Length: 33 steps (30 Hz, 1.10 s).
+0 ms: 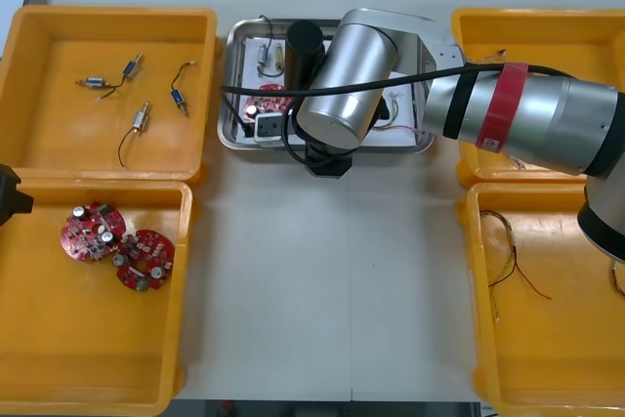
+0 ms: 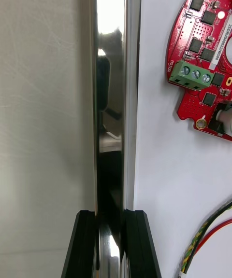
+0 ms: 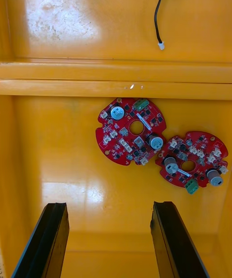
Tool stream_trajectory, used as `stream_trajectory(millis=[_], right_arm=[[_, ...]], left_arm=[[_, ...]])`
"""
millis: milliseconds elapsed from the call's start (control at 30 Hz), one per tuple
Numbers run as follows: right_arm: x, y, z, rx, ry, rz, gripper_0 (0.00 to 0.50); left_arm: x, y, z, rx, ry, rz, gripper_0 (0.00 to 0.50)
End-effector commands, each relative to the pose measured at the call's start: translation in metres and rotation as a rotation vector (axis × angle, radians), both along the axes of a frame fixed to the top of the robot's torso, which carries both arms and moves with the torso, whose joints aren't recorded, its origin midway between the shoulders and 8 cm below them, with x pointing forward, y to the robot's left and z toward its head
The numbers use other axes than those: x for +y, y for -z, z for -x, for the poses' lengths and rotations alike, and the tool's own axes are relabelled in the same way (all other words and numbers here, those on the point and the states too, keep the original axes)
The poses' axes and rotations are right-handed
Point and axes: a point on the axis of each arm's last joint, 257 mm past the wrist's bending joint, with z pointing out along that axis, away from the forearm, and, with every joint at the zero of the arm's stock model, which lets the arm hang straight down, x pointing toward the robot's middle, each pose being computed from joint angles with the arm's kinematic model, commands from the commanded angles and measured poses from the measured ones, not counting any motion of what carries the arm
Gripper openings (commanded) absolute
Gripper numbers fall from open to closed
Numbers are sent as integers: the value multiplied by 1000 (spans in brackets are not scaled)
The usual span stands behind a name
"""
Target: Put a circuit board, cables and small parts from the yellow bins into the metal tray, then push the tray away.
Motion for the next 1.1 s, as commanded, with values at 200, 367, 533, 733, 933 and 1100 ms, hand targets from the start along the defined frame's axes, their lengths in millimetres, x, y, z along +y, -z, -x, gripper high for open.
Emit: stream_trajectory(millis=[200, 367, 533, 733, 933, 1100], right_arm=[[23, -45, -21, -73, -51, -24, 0], [22, -50, -28, -73, -38, -40, 0], [24, -57, -34, -75, -29, -49, 0], [26, -61, -43, -93, -25, -64, 0], [32, -68, -47, -93, -18, -73, 0], [32, -70, -49, -81, -12, -94, 0]], left_arm=[[-3, -5, 1, -25, 58, -26, 500], [-3, -5, 1, -25, 58, -26, 500], [-3, -5, 1, -25, 58, -26, 500], [-3, -5, 1, -25, 58, -26, 500], [-3, -5, 1, -25, 58, -26, 500], [-3, -5, 1, -25, 58, -26, 500]])
